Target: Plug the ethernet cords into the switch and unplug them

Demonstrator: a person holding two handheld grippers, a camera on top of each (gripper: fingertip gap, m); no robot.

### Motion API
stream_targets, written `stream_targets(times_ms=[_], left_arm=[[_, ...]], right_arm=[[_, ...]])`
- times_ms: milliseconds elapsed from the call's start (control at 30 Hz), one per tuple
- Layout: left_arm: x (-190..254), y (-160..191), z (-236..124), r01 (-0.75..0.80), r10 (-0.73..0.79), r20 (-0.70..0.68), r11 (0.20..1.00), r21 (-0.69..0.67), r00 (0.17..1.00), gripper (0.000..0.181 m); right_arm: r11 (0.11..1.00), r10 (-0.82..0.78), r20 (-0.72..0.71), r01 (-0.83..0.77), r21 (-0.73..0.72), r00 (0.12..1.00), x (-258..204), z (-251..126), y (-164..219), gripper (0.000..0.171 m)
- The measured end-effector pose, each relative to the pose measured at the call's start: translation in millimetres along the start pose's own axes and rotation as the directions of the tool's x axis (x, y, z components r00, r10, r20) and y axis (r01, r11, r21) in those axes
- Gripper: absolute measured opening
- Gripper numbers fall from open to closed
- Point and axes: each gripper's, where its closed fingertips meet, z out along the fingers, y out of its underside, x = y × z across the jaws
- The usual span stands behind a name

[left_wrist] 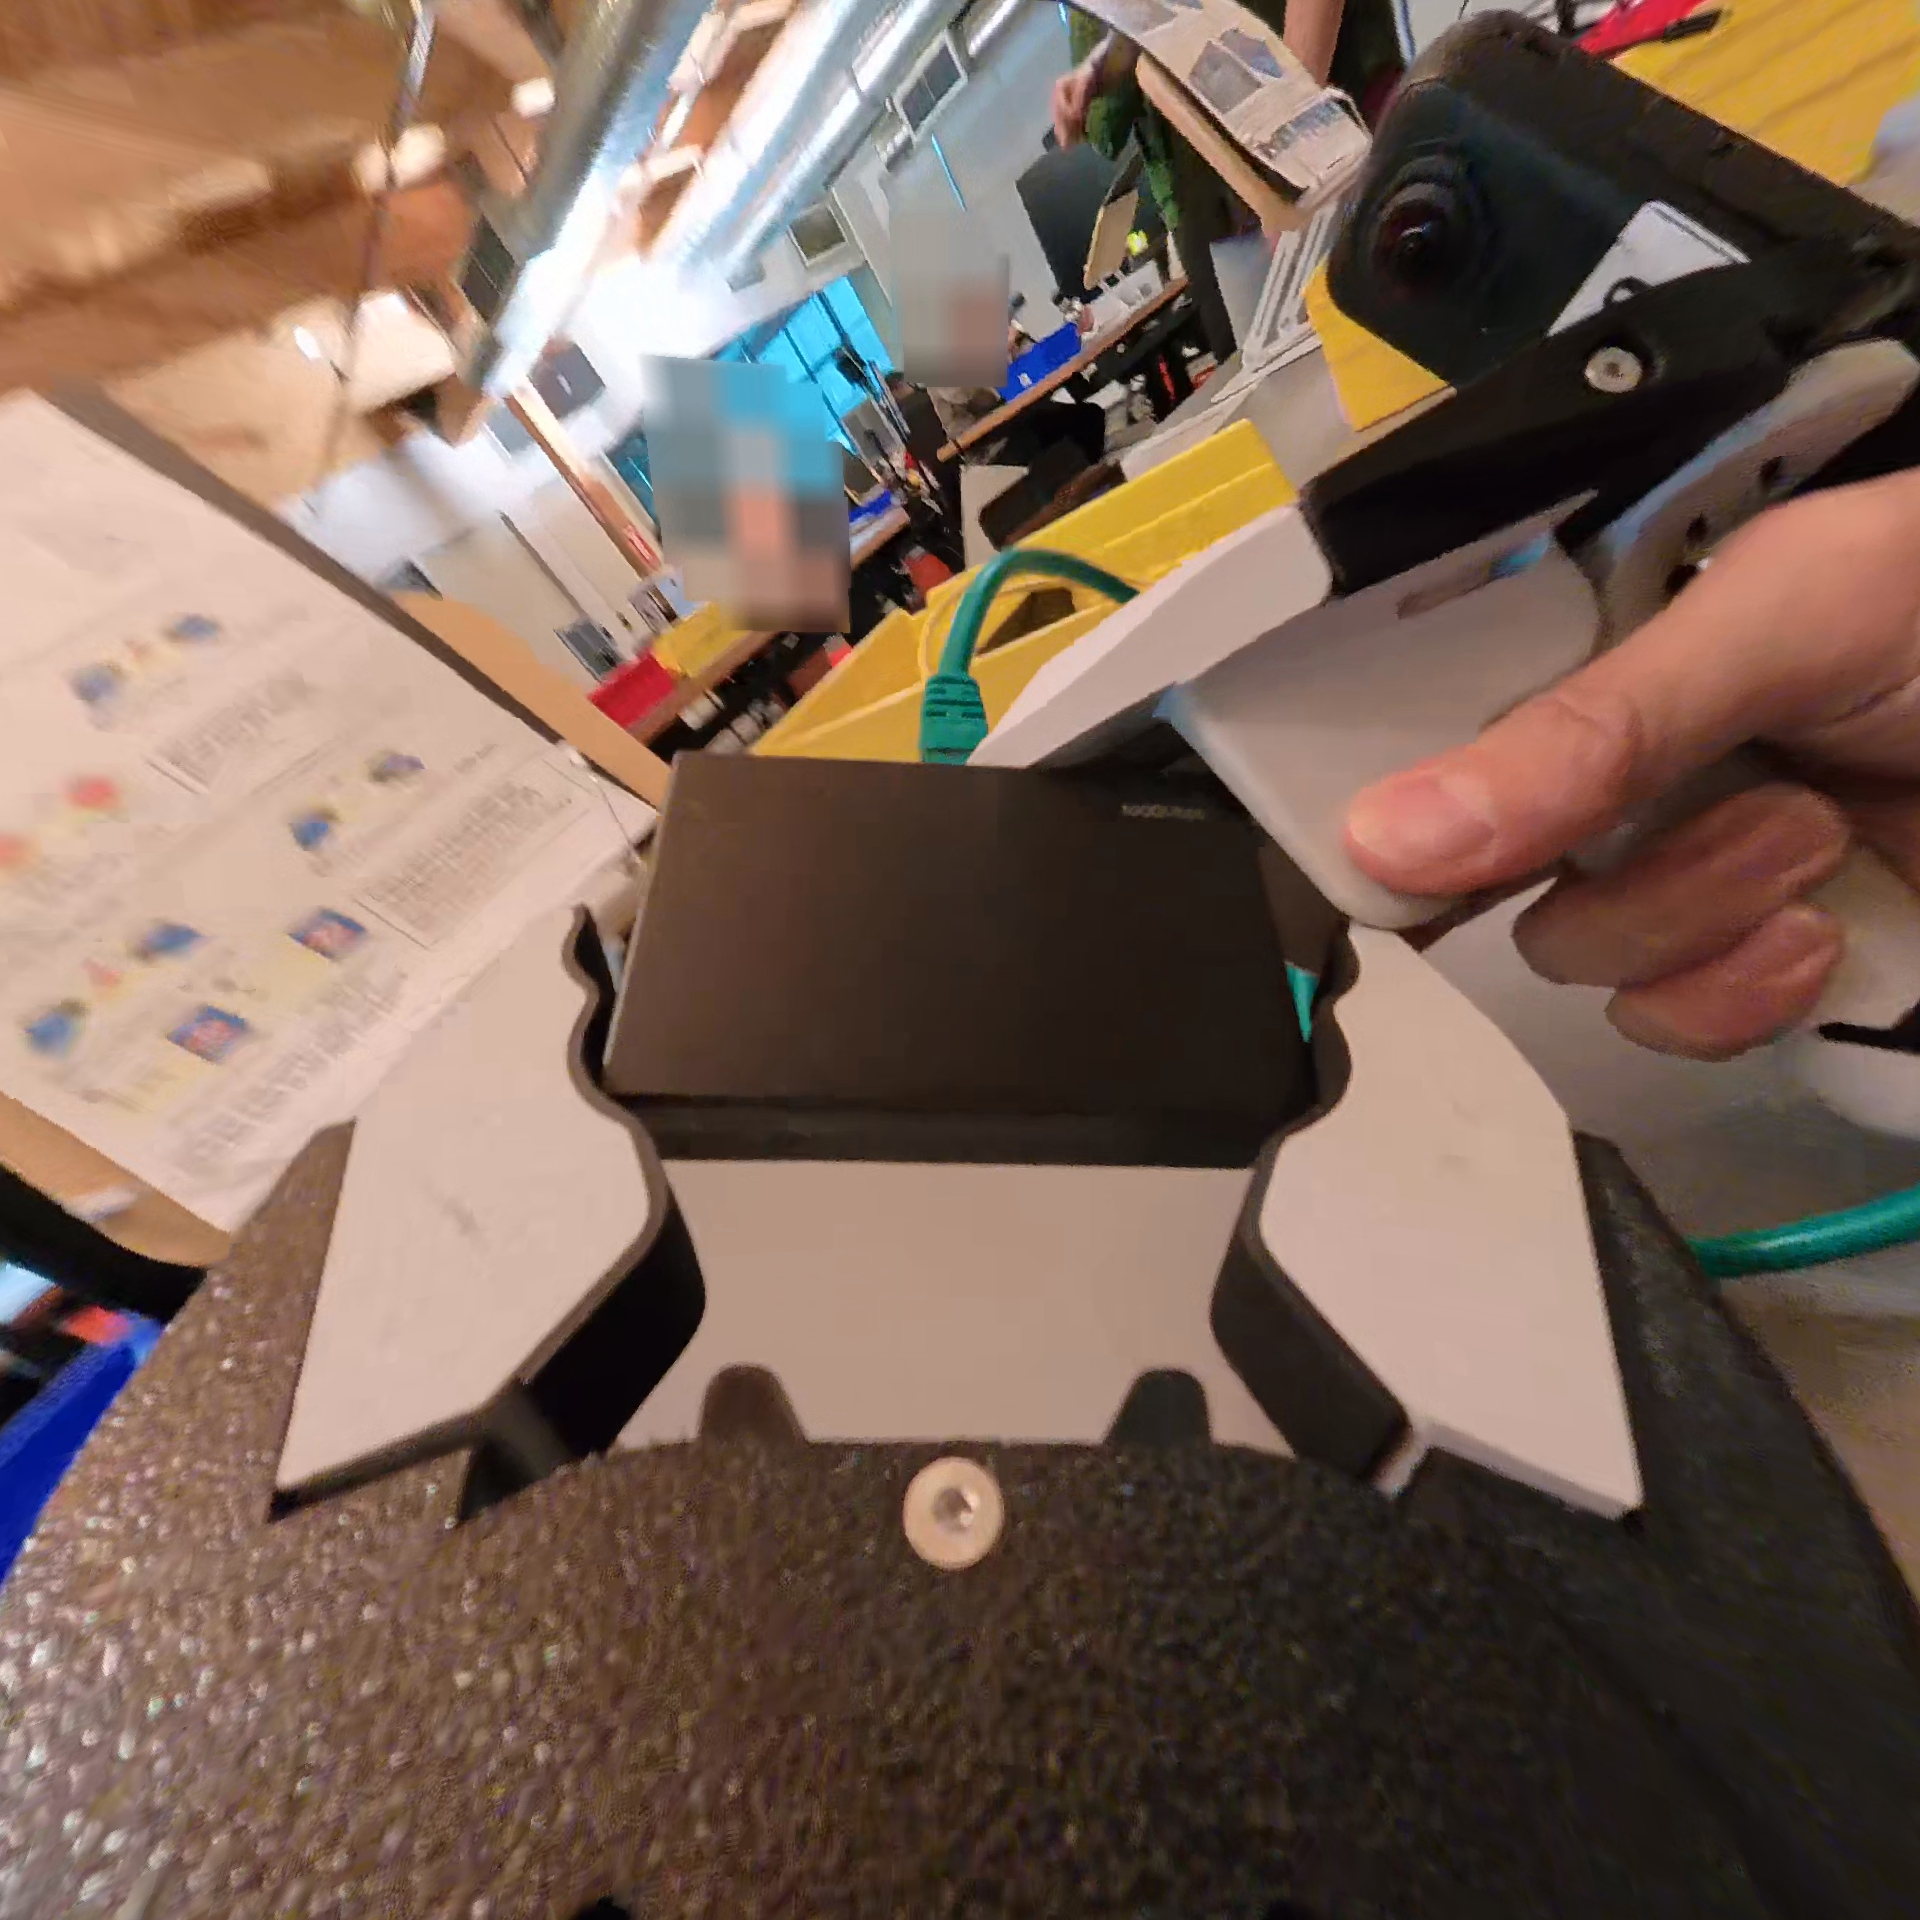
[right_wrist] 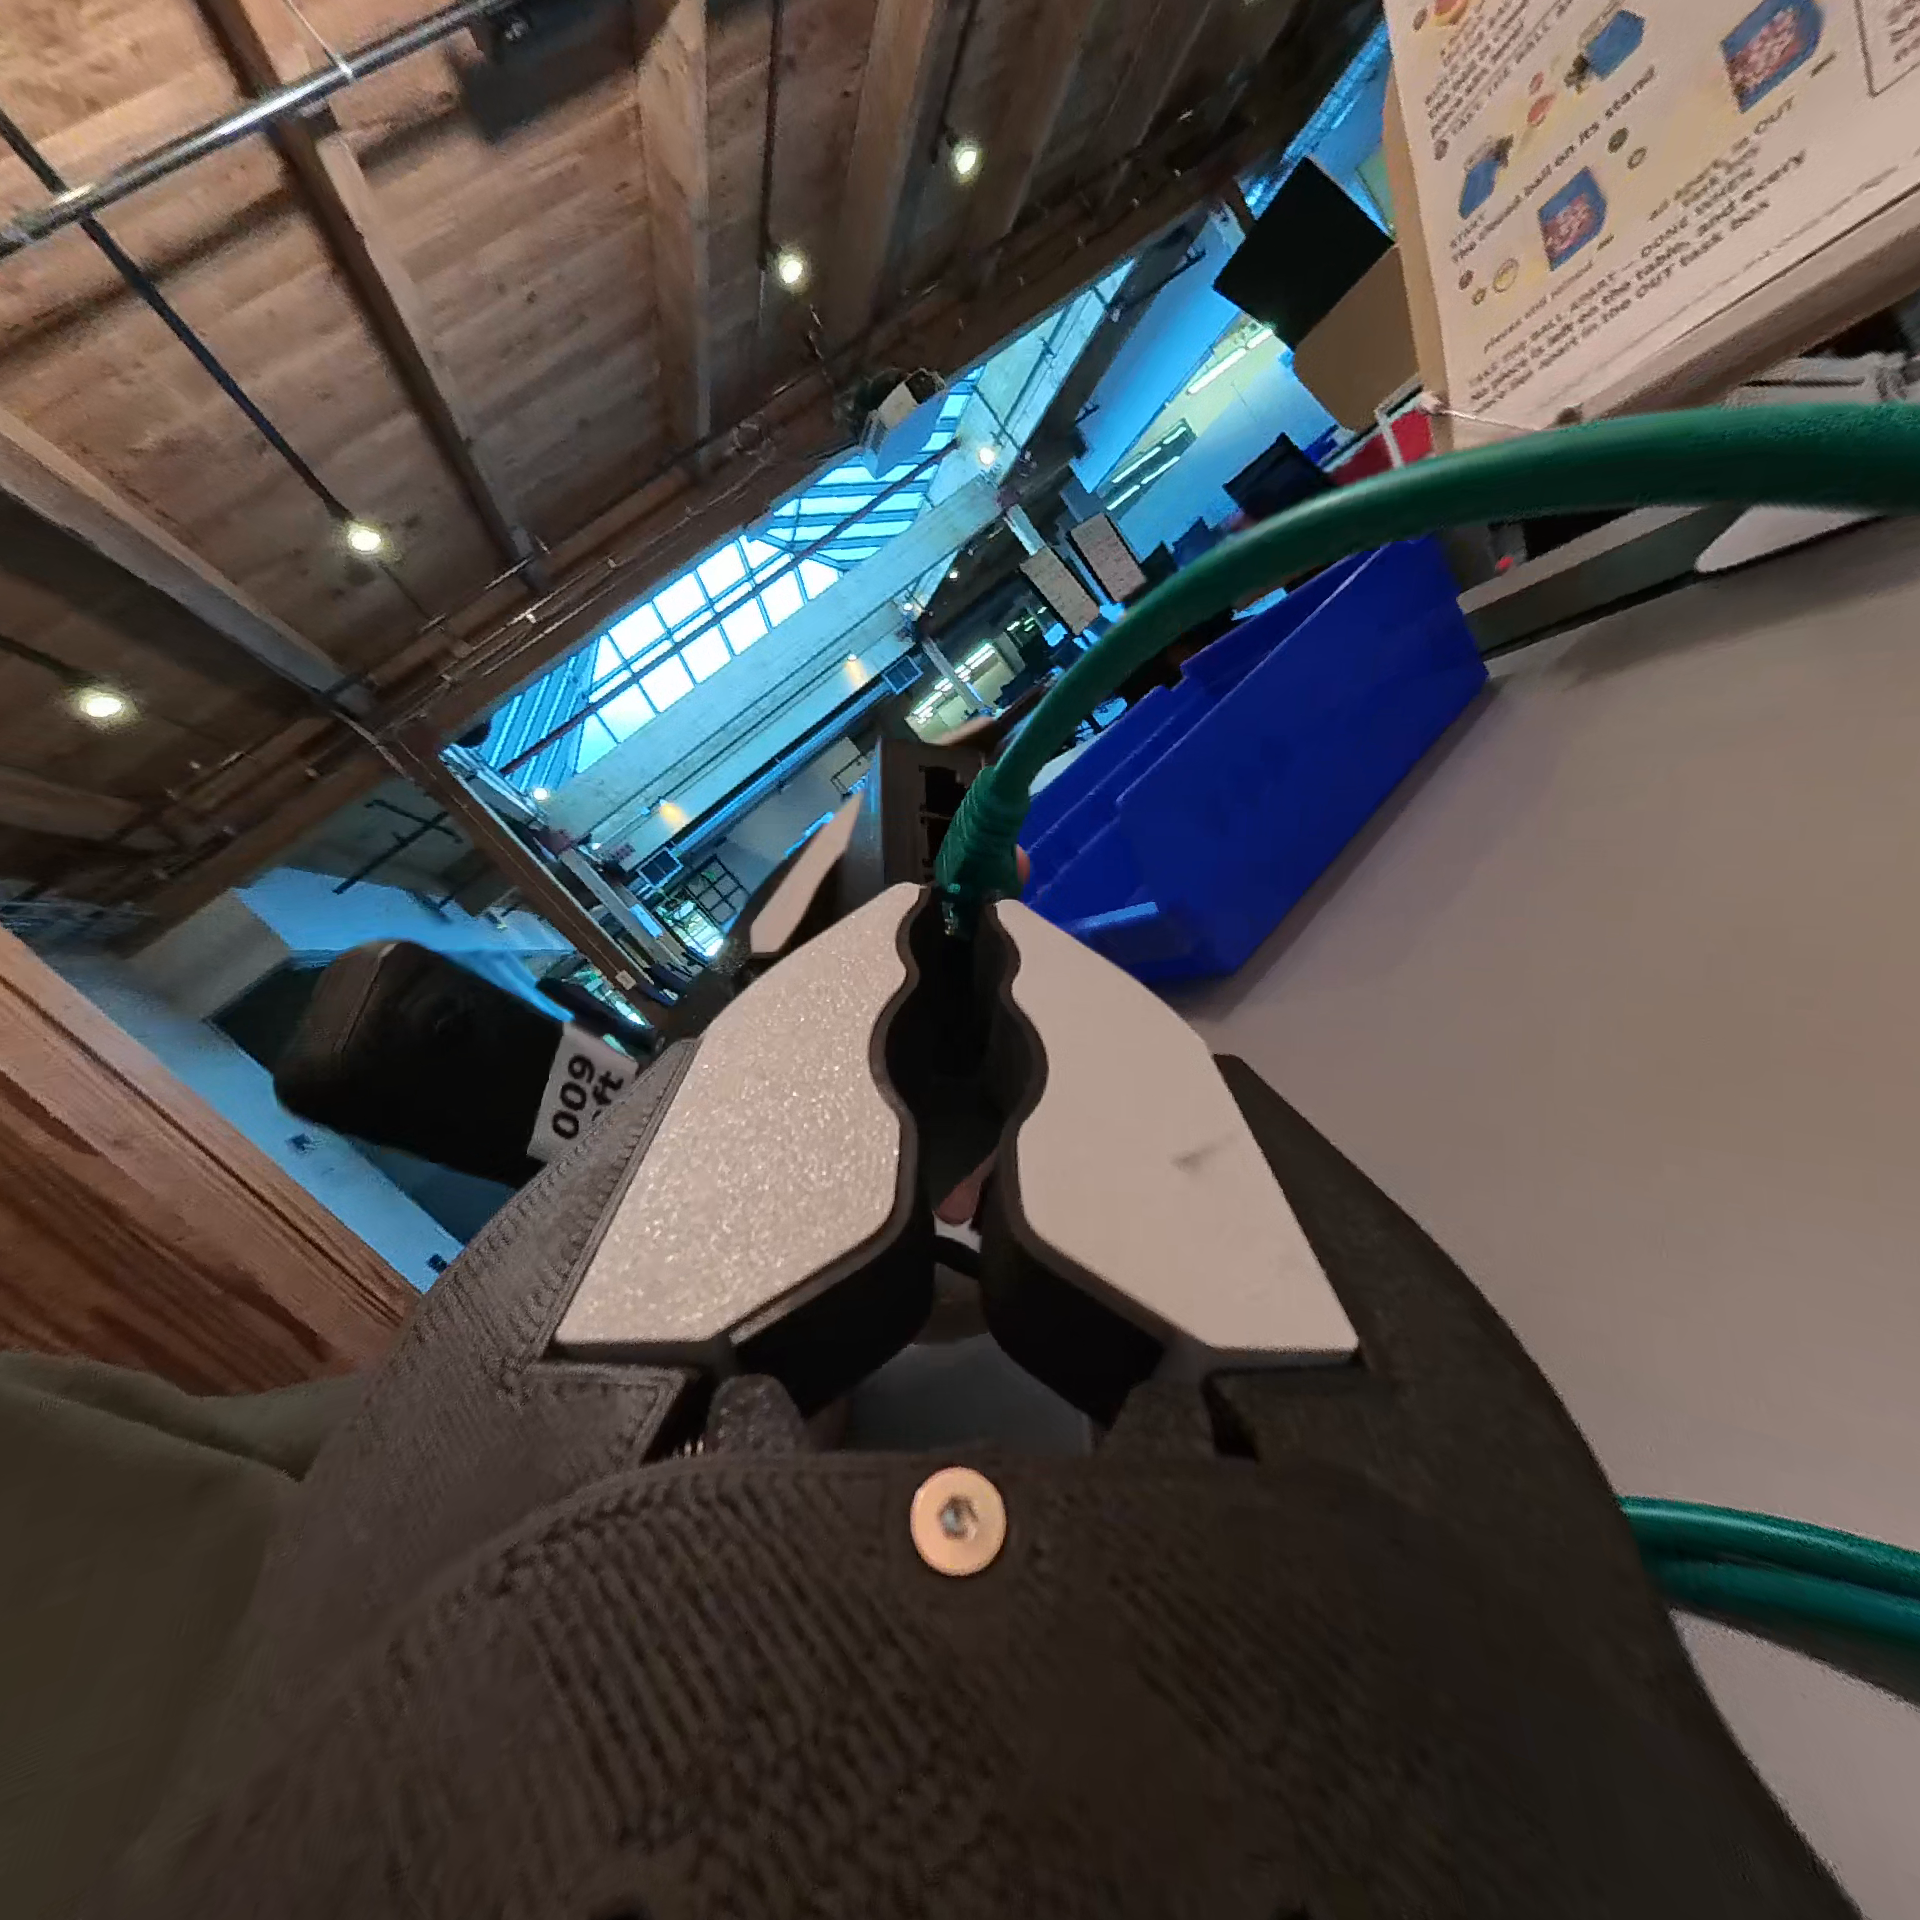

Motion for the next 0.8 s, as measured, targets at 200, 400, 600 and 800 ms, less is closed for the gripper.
stream_targets(times_ms=[200, 400, 600, 800], left_arm=[[-5, -6, -8, -0.016, 0.018, -0.024, 0.999, 0.048, 1.0, 0.125], [-6, -7, -7, -0.012, 0.013, -0.025, 0.999, 0.04, 1.0, 0.125], [-3, -7, -7, 0.016, -0.014, -0.04, 0.999, 0.041, 0.999, 0.125], [-4, -4, -6, 0.031, -0.03, -0.044, 0.999, 0.03, 0.999, 0.125]], right_arm=[[0.999, 0.04, 0.053, -0.039, -0.025, 0.998, -15, 5, -1, 0.007], [0.996, 0.089, 0.084, -0.09, 0.014, 0.993, -17, 5, -3, 0.01], [0.993, 0.111, 0.087, -0.114, 0.036, 0.99, -15, 3, -3, 0.008], [0.992, 0.115, 0.089, -0.119, 0.042, 0.989, -13, 4, -2, 0.007]])
